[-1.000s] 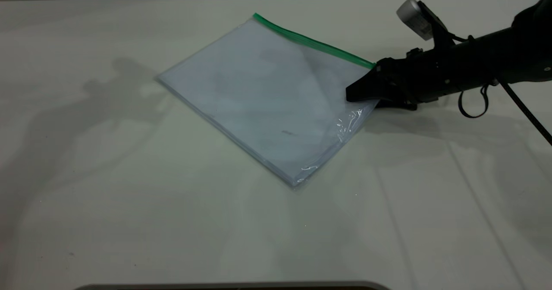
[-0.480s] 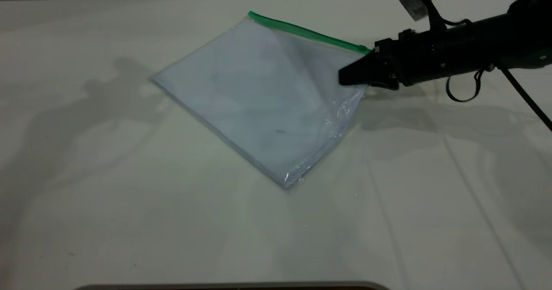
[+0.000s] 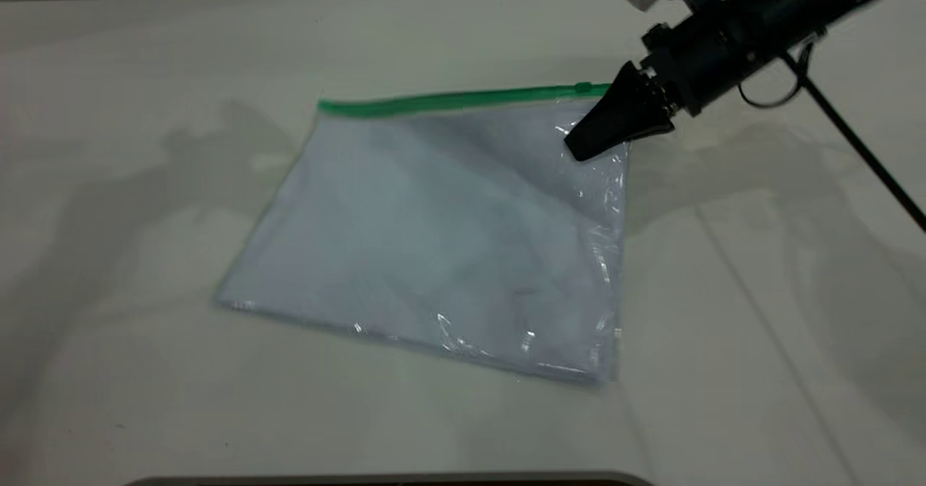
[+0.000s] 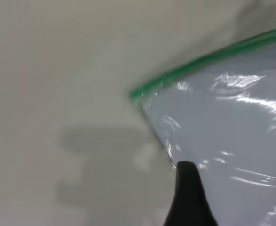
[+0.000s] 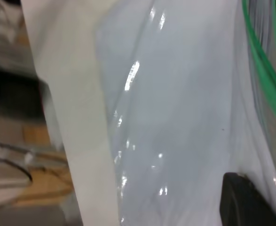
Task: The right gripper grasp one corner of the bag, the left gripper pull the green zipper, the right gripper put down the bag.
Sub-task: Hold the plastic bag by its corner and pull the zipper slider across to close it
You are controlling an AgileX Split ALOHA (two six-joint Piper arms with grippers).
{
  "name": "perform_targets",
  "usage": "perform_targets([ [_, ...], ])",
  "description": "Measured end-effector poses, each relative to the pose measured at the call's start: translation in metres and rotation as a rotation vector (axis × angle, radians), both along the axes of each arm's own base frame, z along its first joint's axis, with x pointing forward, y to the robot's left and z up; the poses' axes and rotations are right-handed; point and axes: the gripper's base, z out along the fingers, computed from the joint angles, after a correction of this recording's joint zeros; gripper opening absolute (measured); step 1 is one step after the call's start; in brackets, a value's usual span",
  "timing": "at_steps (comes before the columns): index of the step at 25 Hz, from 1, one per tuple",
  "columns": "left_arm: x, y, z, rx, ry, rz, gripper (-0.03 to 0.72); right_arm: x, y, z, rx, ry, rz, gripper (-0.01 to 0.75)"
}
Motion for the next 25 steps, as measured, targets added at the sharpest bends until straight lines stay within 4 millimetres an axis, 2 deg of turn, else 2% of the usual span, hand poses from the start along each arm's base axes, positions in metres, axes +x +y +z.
perform_targets([
  [3,-0.003,-0.016,-0.005,0.020,-0.011,-0.092,0.587,0.011,0.020,0.015,-0.101,-0.017,0.061,0.033],
  [6,-0.004,-0.029,-0.020,0.036,0.008,-0.157,0.587,0.016,0.047,0.030,-0.186,-0.052,0.121,0.033],
  [13,0.007,-0.035,-0.045,0.016,-0.001,-0.128,0.587,0.023,0.093,0.063,-0.189,-0.159,0.181,0.033],
  [21,0.014,-0.042,-0.044,-0.058,-0.067,-0.138,0.587,0.036,0.107,0.070,-0.090,-0.244,0.036,0.054],
  [25,0.015,-0.045,-0.041,-0.106,-0.094,-0.144,0.587,0.039,0.113,0.071,-0.013,-0.284,0.017,0.062],
])
